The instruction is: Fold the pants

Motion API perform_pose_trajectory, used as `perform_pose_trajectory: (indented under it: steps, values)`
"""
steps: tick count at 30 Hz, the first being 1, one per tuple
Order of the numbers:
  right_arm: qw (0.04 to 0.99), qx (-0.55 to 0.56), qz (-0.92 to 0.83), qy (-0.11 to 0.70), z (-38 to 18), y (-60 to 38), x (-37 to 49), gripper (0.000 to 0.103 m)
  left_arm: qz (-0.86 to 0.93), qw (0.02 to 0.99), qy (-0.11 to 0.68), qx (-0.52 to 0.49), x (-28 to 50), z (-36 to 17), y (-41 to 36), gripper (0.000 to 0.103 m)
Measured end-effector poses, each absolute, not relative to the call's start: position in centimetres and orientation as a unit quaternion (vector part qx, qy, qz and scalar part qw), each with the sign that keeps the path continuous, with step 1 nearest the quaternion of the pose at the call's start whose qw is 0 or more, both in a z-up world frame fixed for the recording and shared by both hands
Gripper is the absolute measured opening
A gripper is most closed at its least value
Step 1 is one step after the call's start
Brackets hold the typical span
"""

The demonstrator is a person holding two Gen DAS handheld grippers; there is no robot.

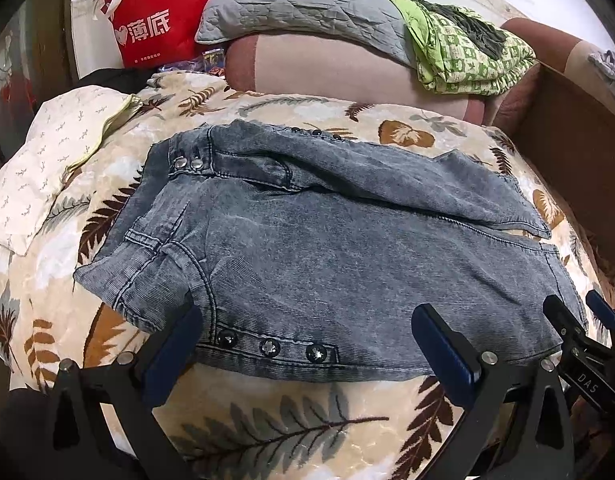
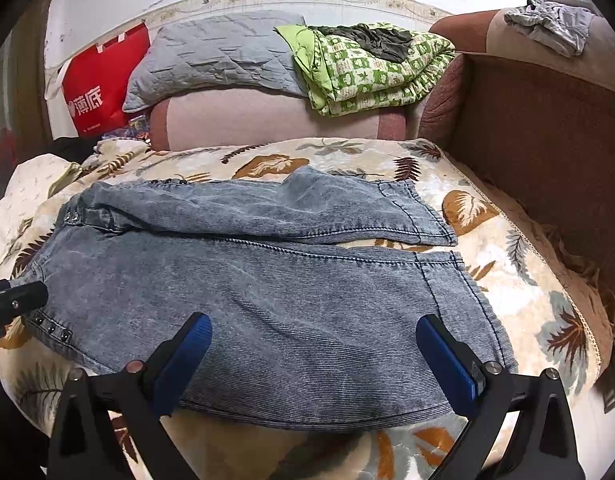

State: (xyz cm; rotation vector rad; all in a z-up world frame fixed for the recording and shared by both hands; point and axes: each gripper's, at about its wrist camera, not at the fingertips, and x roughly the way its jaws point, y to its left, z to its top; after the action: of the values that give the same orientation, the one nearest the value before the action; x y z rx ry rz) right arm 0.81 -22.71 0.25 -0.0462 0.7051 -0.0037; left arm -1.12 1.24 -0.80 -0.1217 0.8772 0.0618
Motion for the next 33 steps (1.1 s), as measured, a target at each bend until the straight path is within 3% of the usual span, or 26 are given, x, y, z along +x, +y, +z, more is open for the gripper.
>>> perform_pose_trajectory:
  steps: [33]
  values:
    - [0.934, -0.030, 0.004, 0.356, -0.39, -22.30, 1.10, 0.103, 0.030, 0.898, 0.435, -0.065, -1.26, -1.61, 1.68, 0.103]
